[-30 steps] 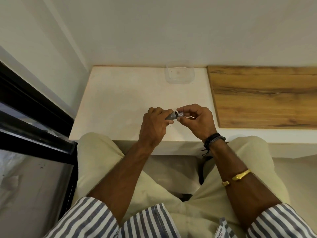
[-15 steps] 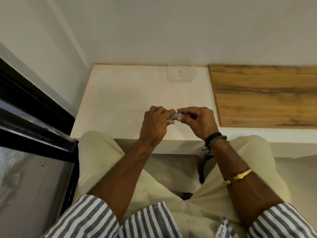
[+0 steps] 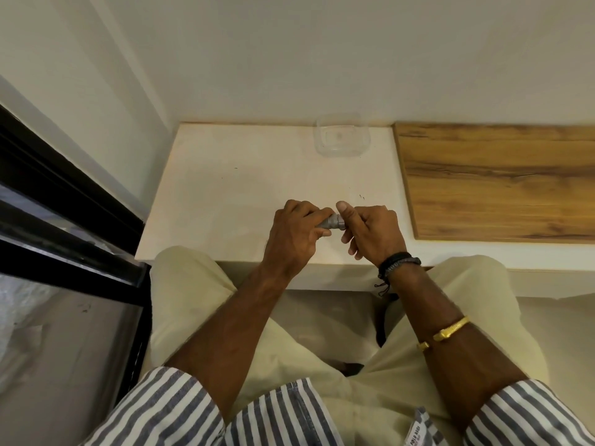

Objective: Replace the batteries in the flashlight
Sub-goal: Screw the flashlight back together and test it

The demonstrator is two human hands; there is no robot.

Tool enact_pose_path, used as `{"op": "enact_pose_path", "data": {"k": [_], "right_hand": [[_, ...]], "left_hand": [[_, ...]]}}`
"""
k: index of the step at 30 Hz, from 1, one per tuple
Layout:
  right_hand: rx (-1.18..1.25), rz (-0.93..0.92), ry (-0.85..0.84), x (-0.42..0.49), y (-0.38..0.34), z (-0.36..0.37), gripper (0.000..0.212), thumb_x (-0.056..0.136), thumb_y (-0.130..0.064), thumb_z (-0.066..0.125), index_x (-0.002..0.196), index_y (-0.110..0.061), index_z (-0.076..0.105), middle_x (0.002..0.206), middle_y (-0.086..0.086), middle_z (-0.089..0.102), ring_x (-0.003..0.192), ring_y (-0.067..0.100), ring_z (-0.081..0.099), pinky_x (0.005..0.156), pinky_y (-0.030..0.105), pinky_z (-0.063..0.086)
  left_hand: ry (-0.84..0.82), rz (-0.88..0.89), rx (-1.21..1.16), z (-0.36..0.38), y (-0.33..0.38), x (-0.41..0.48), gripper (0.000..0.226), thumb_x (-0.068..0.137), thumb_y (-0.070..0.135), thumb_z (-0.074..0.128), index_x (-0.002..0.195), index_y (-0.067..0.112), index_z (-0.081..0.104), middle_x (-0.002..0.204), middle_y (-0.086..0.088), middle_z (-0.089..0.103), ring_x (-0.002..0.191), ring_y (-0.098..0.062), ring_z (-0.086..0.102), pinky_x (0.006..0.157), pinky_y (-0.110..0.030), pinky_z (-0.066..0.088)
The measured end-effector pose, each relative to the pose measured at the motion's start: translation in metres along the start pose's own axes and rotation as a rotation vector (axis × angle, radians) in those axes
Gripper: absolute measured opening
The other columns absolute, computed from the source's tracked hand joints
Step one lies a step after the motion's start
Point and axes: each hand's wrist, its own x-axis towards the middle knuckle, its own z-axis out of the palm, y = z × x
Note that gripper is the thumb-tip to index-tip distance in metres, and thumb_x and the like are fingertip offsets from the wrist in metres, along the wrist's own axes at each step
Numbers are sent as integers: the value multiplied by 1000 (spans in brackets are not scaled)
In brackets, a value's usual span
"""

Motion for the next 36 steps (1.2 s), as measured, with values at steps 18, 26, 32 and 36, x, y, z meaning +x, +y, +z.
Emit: {"op": "enact_pose_path", "data": {"k": [18,26,32,36], "right_hand": [[-92,-12,35,3,9,-2,54,98,-60,51,74,-16,69,58,0,70,45,13,67,61,34,62],[139,-155,-102,8,17,-6,33,89,-12,76,121,-17,69,113,3,72,80,18,76,73,35,65],[68,-59,-45,4,10,-4,28,98,-37,65,98,-10,74,75,4,75,55,13,72,61,35,64],[-132,39,1,3,8,-2,63,99,-64,44,66,-16,68,52,-2,67,39,12,63,54,32,60]], "left_hand": [[-25,-54,-40,2,0,1,31,91,23,68,120,13,67,101,-7,68,95,-28,55,76,-40,46],[-29,-116,-51,5,-3,1,32,91,22,68,122,15,67,101,-5,68,95,-26,53,75,-41,47],[-40,-83,-28,4,-1,1,31,91,24,67,121,17,67,101,-4,67,94,-24,53,75,-39,46],[-50,-21,-28,5,1,0,32,90,25,68,120,14,67,102,-6,69,95,-27,55,75,-41,46]]}}
